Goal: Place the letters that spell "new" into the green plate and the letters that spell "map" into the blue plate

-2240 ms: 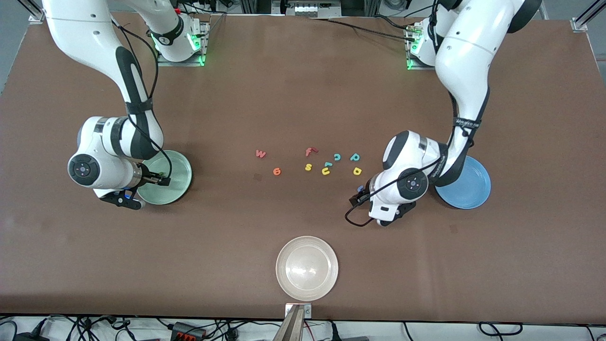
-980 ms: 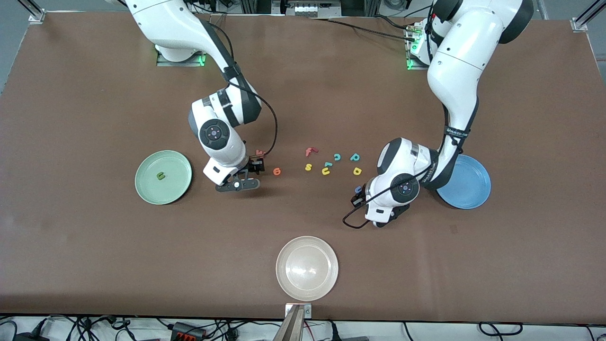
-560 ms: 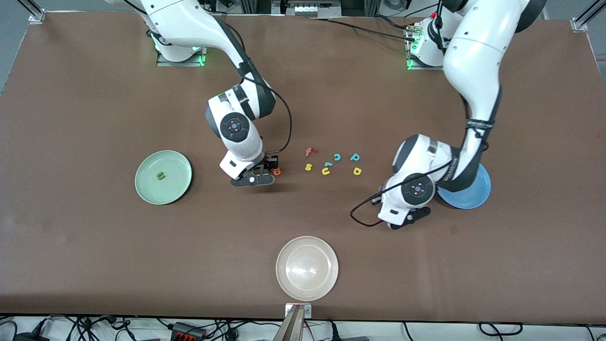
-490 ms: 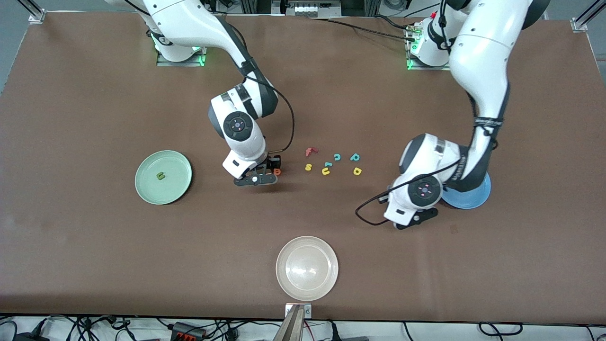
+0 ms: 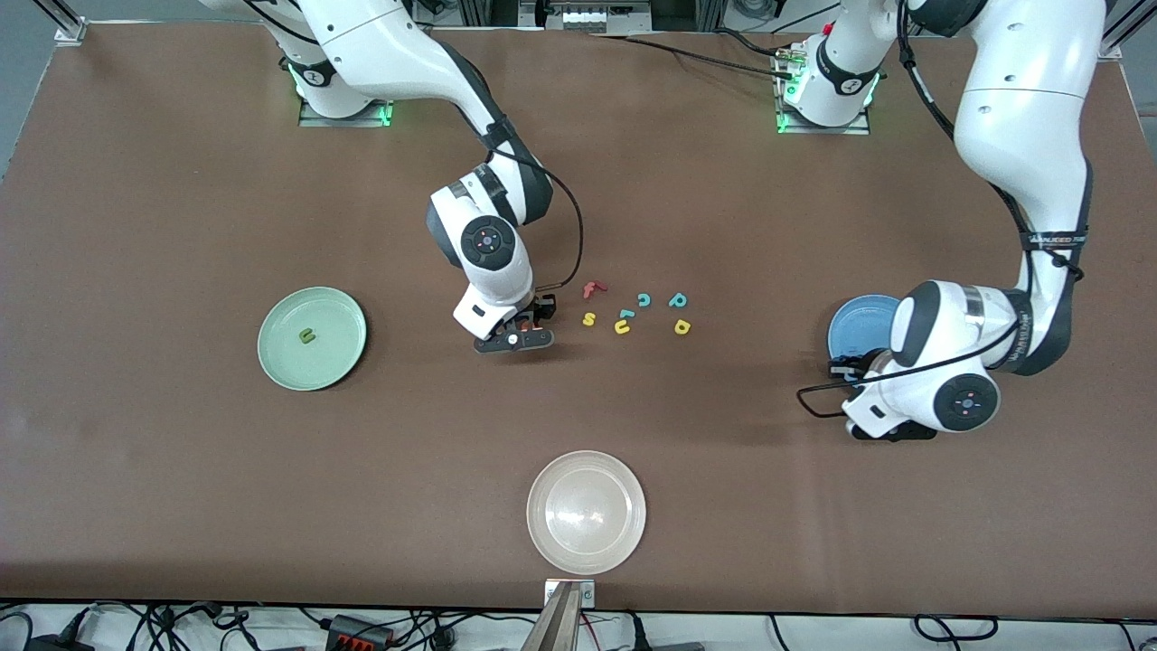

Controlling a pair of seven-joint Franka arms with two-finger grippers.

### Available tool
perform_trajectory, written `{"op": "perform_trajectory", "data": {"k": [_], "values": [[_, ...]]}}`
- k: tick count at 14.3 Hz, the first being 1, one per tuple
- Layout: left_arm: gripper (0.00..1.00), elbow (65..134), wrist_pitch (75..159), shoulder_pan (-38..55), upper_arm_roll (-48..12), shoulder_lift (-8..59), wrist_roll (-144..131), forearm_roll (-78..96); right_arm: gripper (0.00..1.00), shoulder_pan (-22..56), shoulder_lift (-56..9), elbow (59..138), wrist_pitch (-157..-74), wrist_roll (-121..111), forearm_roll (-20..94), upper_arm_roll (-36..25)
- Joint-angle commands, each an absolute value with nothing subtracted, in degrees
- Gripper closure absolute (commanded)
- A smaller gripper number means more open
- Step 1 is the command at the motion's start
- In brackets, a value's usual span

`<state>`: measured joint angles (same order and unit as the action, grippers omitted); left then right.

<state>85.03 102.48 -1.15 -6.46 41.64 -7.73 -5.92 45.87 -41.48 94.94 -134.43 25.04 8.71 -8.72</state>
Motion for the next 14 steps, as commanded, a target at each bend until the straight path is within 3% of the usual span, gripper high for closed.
{"op": "perform_trajectory", "data": {"k": [1, 3, 5, 7, 11, 14], "values": [[0.89, 94.0, 107.5, -2.5, -7.1, 37.5, -5.1, -7.0, 0.44, 46.7, -42.9, 92.9, -134.4, 26.0, 8.8, -9.1], [0.5, 96.4, 110.7, -2.7, -7.1, 37.0, -5.2, -7.0, 0.44, 46.8, -43.3, 92.3, -134.4, 26.3, 9.1, -9.1], [0.0, 96.0, 110.4, -2.8, -7.5, 36.8, -5.1, -7.0, 0.46, 46.8, -43.8, 91.8, -134.4, 26.4, 9.1, -9.1], [0.0, 95.7, 110.0, -1.7, -9.0, 36.0, -7.6, -6.7, 0.46, 46.7, -43.9, 91.5, -134.3, 26.3, 9.1, -9.1], [0.0, 95.4, 111.1, -1.1, -18.9, 36.3, -24.4, -6.2, 0.49, 46.5, -44.7, 90.8, -134.4, 26.5, 9.1, -9.1], [0.0, 95.5, 116.1, 0.7, -21.8, 38.3, -34.8, -6.1, 0.49, 46.4, -45.0, 90.4, -134.4, 26.5, 9.1, -9.1]]}}
